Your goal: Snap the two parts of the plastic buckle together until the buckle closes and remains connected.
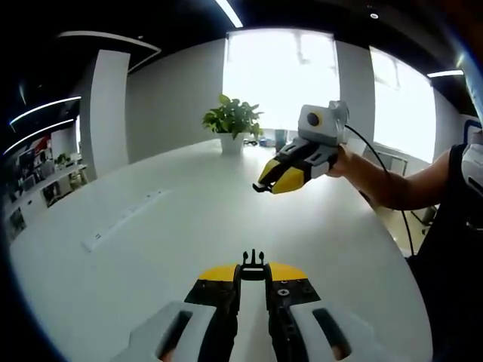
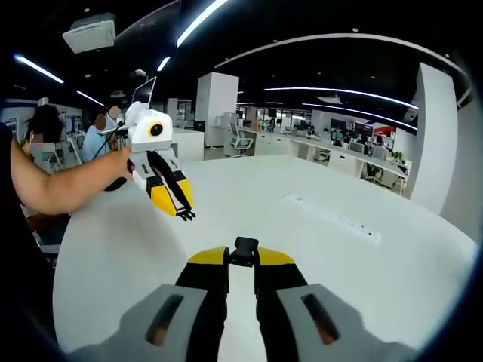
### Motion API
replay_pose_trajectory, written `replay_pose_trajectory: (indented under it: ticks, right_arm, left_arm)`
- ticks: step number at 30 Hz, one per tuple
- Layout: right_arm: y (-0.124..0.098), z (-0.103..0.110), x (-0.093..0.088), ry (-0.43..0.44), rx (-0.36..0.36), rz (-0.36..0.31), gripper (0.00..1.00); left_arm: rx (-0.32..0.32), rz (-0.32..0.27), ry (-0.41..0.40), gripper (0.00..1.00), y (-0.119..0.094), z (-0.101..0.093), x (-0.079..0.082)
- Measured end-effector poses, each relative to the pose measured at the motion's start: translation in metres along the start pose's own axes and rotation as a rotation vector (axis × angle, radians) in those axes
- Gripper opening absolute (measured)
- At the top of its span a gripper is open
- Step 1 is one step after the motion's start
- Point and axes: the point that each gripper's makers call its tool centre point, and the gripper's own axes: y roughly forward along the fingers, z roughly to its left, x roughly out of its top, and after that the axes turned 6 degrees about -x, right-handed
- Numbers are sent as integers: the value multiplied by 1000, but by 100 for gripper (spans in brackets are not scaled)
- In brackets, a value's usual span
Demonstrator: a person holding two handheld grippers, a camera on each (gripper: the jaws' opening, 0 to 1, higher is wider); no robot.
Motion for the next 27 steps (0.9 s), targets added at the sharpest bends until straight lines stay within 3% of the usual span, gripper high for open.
replay_pose_trajectory:
  ticks: [27]
  right_arm:
    - [-5, 15, -3, 10, 16, 7, 11]
  left_arm:
    - [-2, 9, 1, 11, -5, -16, -7]
